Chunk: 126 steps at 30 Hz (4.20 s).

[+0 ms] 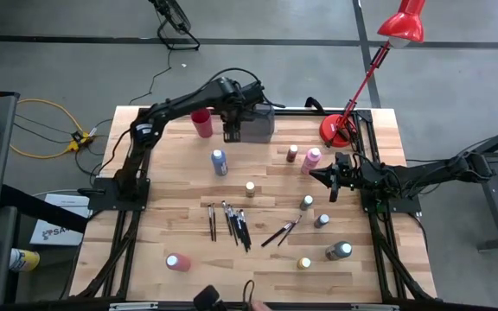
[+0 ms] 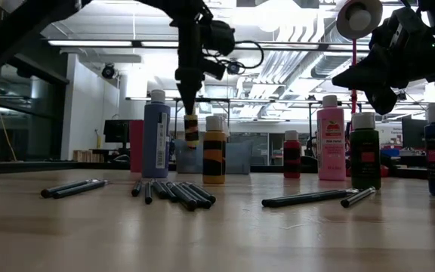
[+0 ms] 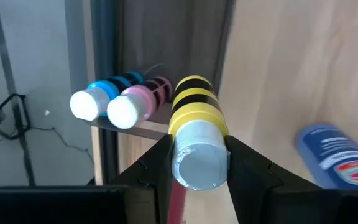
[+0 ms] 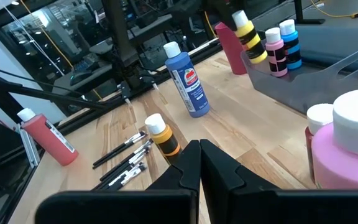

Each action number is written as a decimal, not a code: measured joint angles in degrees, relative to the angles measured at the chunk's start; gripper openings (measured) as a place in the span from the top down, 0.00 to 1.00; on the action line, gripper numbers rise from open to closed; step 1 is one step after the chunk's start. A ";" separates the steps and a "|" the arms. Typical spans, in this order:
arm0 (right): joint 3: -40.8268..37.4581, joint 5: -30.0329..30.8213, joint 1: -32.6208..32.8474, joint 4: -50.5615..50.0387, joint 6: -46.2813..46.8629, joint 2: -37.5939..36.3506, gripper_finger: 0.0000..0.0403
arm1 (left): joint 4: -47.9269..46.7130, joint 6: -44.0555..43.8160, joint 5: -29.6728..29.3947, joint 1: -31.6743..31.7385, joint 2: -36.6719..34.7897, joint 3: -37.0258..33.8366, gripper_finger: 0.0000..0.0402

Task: Pick & Place Paint Supplies
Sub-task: Put the yellow paint bottle into the black bin, then put the dark yellow paint bottle into the black bin

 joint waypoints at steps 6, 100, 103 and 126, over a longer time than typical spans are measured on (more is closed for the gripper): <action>0.00 0.01 -0.01 0.00 0.00 -0.01 0.99 | 0.19 3.20 0.05 1.25 1.85 0.00 0.70; 0.00 0.00 0.00 0.00 0.00 0.01 0.99 | 4.07 22.92 16.45 -5.26 -6.84 -0.85 0.46; 0.00 0.01 0.00 0.00 0.00 -0.01 0.99 | 2.10 29.31 21.96 -8.15 -6.84 -0.83 0.46; 0.00 -0.01 0.01 0.00 0.00 -0.01 0.99 | 0.67 23.82 20.18 -20.72 -0.01 -0.85 0.46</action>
